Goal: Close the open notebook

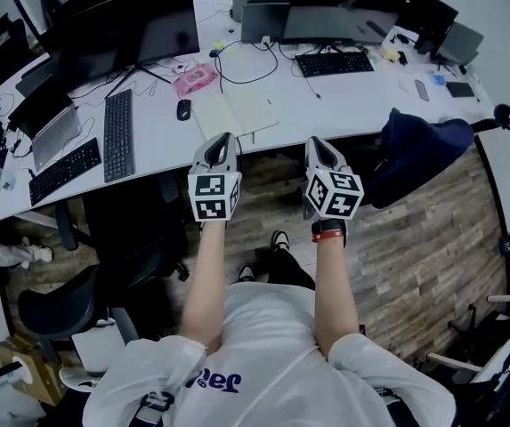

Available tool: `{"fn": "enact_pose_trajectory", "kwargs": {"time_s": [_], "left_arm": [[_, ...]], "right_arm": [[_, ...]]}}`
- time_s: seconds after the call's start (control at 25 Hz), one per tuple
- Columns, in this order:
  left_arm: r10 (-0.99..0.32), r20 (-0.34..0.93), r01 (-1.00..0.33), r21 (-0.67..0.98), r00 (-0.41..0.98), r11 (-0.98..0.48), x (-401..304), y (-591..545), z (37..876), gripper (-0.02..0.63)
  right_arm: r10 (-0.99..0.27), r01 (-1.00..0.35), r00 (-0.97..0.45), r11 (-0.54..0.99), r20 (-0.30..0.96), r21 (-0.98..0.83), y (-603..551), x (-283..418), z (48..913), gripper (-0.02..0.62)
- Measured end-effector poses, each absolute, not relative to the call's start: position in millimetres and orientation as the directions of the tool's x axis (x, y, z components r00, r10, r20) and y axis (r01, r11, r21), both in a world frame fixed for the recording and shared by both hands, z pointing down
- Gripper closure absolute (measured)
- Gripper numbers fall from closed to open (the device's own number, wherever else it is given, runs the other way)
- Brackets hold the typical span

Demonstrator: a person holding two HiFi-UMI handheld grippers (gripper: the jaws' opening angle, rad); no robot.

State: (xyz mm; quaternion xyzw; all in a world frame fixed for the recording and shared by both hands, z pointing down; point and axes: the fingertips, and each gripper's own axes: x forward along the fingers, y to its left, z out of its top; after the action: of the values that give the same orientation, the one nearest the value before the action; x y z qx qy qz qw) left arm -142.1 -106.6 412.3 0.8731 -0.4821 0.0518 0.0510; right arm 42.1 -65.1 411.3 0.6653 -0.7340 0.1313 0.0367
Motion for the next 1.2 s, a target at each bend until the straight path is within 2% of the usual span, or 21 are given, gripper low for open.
{"fn": "enact_pose_trajectory", "kwargs": {"time_s": [0.48,0.88,1.2], "left_arm": [[-0.935,0.163,-0.949,0.016,0.314,-0.315,-189,-187,407,0.586],[-0.964,0.198,-0.984,0.038,0.176,-0.171,-170,-239,435,0.584],[-0.956,0.277,-0.99,0.132,0.093,-0.058,-155,-246,488,0.583]], "right_arm": [[-0.894,-0.919,-0.382,0.341,0.234,-0.199,-206,-11,413,0.592],[-0.782,-0.82,-0.571,0.532,0.25,-0.208,-289,-18,435,0.592],[-0.675,-0.735,-0.678,0.628,0.29,-0.258,-322,-19,471,0.592]]}}
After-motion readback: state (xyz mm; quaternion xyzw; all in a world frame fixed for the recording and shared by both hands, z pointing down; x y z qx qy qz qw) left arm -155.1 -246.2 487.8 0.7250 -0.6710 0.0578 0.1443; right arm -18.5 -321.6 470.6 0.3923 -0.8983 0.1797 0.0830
